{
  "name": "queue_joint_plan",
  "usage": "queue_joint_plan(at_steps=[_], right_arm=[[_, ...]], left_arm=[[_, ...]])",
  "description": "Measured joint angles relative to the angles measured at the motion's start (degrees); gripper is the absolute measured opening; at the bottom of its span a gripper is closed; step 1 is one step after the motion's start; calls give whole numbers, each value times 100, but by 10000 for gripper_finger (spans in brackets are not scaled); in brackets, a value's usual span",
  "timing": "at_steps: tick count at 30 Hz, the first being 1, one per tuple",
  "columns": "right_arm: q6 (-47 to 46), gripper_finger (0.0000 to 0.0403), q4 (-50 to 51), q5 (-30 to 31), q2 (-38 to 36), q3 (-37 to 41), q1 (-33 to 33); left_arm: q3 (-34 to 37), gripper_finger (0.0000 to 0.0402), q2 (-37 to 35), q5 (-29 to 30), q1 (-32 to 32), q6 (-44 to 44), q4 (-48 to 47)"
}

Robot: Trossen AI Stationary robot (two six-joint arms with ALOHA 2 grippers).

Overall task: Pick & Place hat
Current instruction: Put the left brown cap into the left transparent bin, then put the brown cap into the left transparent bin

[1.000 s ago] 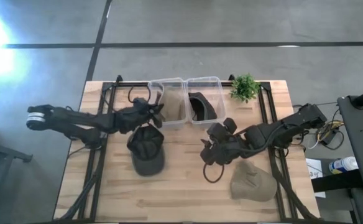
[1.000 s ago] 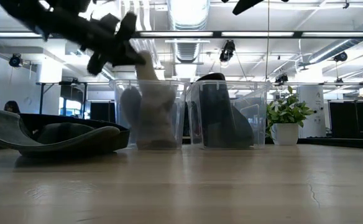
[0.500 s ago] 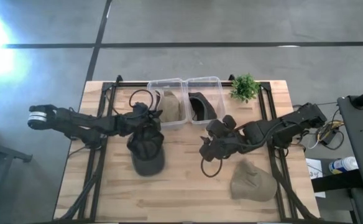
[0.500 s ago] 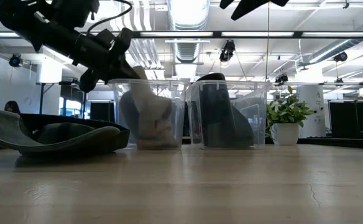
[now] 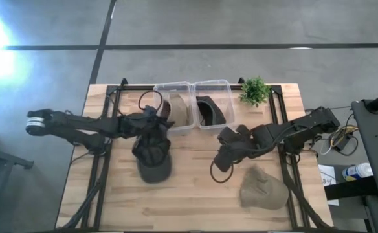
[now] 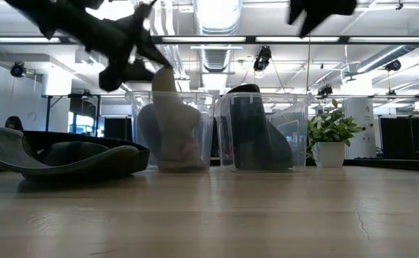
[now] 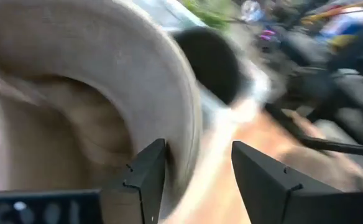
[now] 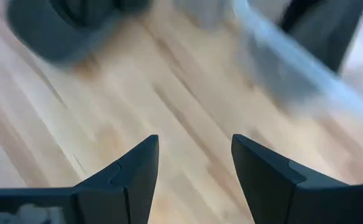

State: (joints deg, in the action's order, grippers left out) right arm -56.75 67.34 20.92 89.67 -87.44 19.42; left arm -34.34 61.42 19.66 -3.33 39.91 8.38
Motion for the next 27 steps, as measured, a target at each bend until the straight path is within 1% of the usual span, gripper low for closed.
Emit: queue_joint_plan(at_steps=[3, 5, 7, 8, 11, 15, 18, 22, 27], right_arm=[[-382, 201, 660, -405, -2, 7, 129], [-602, 201, 1019, -814, -4, 33, 215], [-865, 201, 1336, -1134, -4, 87, 314], [-999, 201, 1448, -1224, -4, 140, 375], [-1428, 201, 1638, -1561, -25, 379, 582], [-1974, 201, 1654, -2771, -46, 937, 866], [-2412, 201, 1546, -3271, -46, 1449, 1192], [-3050, 201, 1168, -3717, -61, 2018, 1511], [-3607, 201, 228, -3989, -109, 2615, 1736]], left_arm=[[-248, 181, -310, -825, 68, 396, -301], [-376, 181, -483, -1550, 143, 650, -296], [-530, 181, -659, -2194, 263, 708, -322], [-616, 181, -740, -2384, 357, 690, -293], [-853, 181, -962, -2436, 703, 455, -286], [-1113, 181, -1065, -2450, 1092, 191, -277], [-1155, 181, -1006, -2448, 1321, 181, -269], [-1097, 181, -646, -2446, 1561, 329, -297], [-1078, 181, 159, -2383, 1805, 594, -283]])
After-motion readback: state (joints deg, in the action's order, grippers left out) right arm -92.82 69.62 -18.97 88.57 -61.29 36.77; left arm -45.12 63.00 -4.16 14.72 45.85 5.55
